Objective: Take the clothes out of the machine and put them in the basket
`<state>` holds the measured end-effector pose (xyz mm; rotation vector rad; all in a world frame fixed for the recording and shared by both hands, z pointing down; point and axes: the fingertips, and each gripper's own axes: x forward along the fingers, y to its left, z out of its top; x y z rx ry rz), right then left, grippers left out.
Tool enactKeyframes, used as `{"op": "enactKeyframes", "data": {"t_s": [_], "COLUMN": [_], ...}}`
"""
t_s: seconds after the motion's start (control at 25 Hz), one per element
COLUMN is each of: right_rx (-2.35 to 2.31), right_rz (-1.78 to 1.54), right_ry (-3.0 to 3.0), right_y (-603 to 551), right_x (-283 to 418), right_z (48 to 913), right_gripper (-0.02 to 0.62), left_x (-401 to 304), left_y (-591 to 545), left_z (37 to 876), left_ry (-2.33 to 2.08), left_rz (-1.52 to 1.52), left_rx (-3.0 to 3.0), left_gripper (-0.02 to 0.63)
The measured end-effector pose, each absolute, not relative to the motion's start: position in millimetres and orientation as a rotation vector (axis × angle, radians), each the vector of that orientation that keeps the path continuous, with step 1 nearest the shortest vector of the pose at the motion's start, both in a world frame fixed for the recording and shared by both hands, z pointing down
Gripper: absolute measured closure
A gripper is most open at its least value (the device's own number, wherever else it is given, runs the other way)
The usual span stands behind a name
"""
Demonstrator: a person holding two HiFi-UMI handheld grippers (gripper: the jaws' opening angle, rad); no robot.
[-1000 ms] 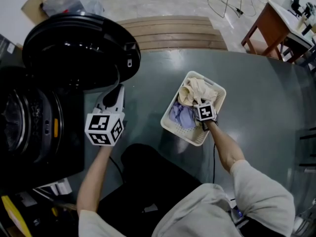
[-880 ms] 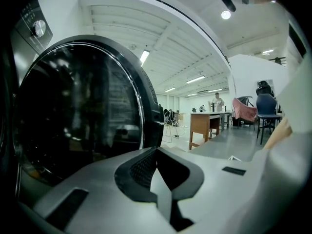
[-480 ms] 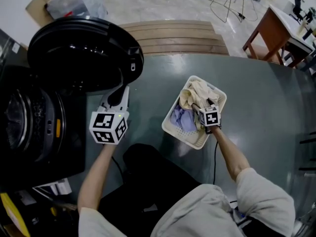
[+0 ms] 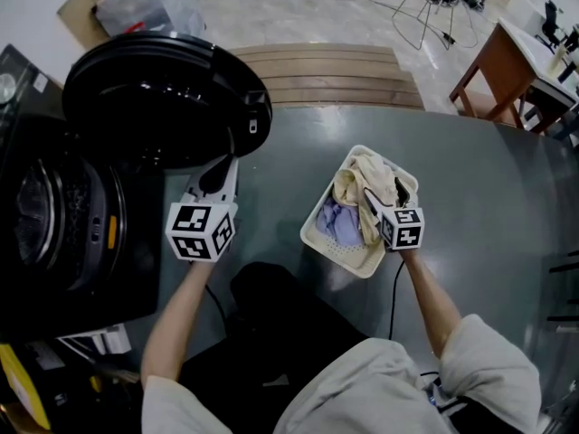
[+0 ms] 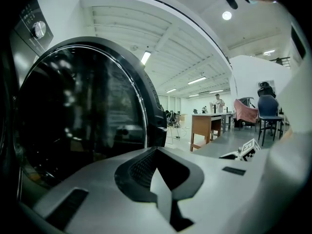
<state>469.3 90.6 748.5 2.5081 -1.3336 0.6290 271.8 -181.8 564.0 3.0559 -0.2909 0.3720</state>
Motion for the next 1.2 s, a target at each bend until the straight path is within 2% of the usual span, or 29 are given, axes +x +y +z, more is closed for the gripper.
{"op": "enactKeyframes", "data": {"t_s": [0.12, 0.32, 0.4, 0.6, 1.2], "right_rx": [2.509, 2.438, 2.405, 2.264, 1.746], "right_rz": [0.580, 0.501, 0.476, 0.439, 0.256], "right_ry": [-1.391, -1.533, -1.600, -1.813, -2.379], "right_y": [71.5, 22.0, -1.2, -67.1, -245.5], "right_x": [463.4, 431.1, 414.0, 353.5, 121.3], "right_z": [727.1, 695.7, 687.3, 667.0, 588.3], "right_gripper": [0.218, 0.507, 0.544, 0.571, 0.571], "left_x": [263.0, 225.4, 204.0, 136.3, -110.8], "left_y": [-188.4, -212.6, -223.2, -250.1, -305.2], "left_z": [560.4, 552.4, 546.5, 533.2, 522.5], "left_ry": [-0.315, -0.421, -0.479, -0.666, -1.311], "left_rz": [0.379, 0.386, 0.385, 0.372, 0.333], "left_rx": [3.053, 3.021, 3.017, 2.994, 2.743], "left_gripper": [0.586, 0.586, 0.586, 0.586, 0.586]}}
